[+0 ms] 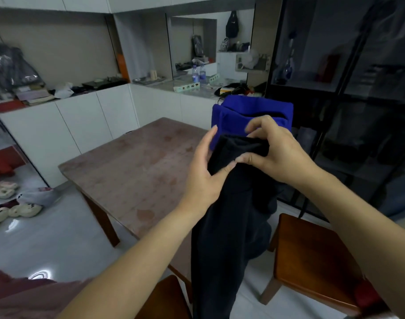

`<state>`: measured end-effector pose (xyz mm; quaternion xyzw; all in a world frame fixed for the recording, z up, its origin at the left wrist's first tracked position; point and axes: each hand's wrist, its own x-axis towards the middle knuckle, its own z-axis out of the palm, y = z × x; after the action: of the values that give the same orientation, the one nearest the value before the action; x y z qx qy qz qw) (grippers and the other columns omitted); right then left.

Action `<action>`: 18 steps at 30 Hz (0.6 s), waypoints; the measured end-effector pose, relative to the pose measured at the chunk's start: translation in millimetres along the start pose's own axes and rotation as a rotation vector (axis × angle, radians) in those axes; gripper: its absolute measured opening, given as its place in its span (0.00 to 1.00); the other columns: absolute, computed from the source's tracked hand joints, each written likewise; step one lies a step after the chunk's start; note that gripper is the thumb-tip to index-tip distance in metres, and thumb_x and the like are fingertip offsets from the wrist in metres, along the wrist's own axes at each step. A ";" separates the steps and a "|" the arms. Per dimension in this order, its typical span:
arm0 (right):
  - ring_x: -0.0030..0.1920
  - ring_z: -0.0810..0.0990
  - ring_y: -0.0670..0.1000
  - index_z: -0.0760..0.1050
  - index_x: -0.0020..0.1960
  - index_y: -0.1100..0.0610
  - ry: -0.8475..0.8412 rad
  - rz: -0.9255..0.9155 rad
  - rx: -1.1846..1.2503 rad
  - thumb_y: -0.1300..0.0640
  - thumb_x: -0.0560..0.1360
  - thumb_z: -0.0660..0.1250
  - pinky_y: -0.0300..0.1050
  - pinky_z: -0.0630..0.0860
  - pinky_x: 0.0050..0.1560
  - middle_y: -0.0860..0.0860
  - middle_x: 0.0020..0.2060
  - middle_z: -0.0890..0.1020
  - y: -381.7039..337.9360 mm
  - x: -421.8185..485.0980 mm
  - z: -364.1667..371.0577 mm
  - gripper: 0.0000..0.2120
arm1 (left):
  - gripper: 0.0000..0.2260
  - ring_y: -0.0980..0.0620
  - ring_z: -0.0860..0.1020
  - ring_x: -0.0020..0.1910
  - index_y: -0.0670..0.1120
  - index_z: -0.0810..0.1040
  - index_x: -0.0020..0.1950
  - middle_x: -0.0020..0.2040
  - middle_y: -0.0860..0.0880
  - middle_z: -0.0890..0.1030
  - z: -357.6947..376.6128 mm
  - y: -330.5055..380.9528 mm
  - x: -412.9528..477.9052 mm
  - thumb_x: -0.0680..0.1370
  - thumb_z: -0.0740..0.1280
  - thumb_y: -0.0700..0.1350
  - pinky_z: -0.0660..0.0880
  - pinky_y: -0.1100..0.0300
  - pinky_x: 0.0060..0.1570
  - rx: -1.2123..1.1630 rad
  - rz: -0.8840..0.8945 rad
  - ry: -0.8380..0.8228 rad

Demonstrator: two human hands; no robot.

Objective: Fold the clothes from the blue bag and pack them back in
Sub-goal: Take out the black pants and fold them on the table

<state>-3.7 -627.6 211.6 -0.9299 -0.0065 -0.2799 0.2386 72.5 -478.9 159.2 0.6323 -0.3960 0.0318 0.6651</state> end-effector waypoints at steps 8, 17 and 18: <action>0.46 0.79 0.43 0.77 0.47 0.46 -0.214 0.021 0.000 0.35 0.61 0.66 0.49 0.77 0.49 0.43 0.42 0.81 -15.8 12.6 -23.8 0.21 | 0.25 0.60 0.76 0.60 0.60 0.63 0.67 0.61 0.66 0.74 -13.5 11.9 -6.5 0.76 0.69 0.45 0.74 0.60 0.60 -0.004 0.146 -0.020; 0.49 0.79 0.50 0.77 0.50 0.51 -0.198 -0.057 -0.084 0.42 0.68 0.69 0.48 0.76 0.51 0.48 0.45 0.81 -39.5 50.8 -27.5 0.16 | 0.23 0.60 0.76 0.60 0.52 0.64 0.69 0.59 0.66 0.75 -37.7 -9.6 -11.0 0.78 0.65 0.37 0.74 0.62 0.58 -0.088 0.060 0.087; 0.50 0.79 0.51 0.77 0.52 0.54 -0.164 -0.063 -0.101 0.43 0.69 0.69 0.48 0.76 0.52 0.50 0.47 0.81 -41.9 64.5 -36.5 0.18 | 0.23 0.62 0.76 0.59 0.52 0.64 0.69 0.57 0.67 0.75 -42.0 -16.9 -15.4 0.77 0.65 0.37 0.74 0.65 0.56 -0.081 0.032 0.096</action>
<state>25.6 -614.6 290.5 -0.9598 -0.0412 -0.2104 0.1813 91.6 -438.8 141.4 0.5963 -0.3746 0.0570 0.7077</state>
